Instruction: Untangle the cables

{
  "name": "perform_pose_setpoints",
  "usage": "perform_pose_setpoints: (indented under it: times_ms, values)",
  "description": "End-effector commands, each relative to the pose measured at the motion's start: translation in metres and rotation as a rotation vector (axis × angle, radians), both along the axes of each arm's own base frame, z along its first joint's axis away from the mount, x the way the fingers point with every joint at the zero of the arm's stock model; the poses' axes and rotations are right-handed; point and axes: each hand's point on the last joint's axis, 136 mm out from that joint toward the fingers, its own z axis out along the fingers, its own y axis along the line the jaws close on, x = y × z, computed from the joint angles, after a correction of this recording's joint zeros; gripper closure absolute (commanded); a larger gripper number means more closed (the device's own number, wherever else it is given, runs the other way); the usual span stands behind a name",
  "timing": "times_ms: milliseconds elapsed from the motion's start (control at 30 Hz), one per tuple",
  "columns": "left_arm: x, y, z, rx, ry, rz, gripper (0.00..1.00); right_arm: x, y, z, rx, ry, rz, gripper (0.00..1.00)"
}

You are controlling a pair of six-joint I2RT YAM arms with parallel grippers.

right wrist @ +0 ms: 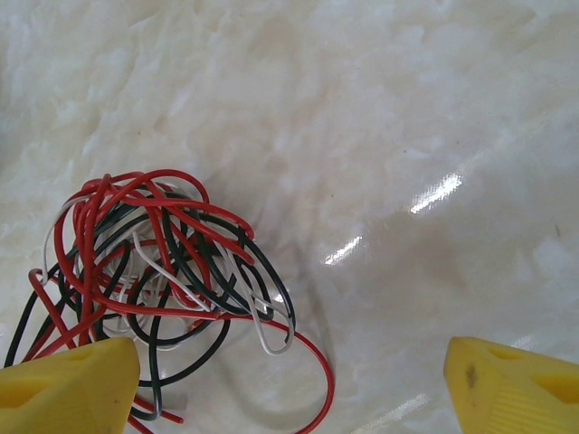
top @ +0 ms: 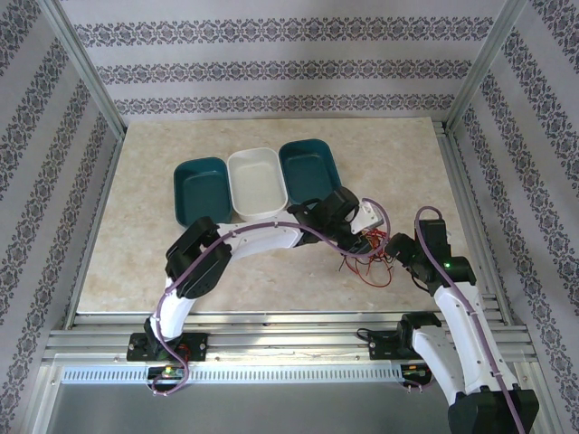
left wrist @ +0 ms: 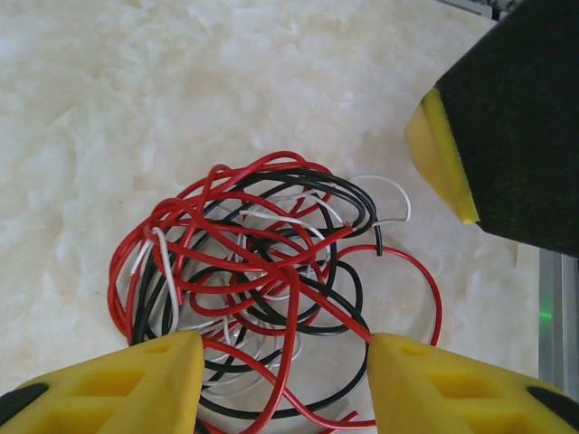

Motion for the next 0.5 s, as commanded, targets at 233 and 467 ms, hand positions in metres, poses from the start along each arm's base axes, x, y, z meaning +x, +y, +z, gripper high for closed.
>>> perform_pose_setpoints:
  times_ms: [233, 467]
  values:
    - [-0.013, -0.009, -0.024, 0.082, 0.042, -0.102, 0.60, 0.003, 0.002, -0.005, 0.016, -0.011, 0.000, 0.18]
    - [-0.009, -0.009, -0.037, 0.109, 0.045, -0.093, 0.68, 0.008, 0.007, -0.014, 0.041, -0.006, 0.010, 0.21]
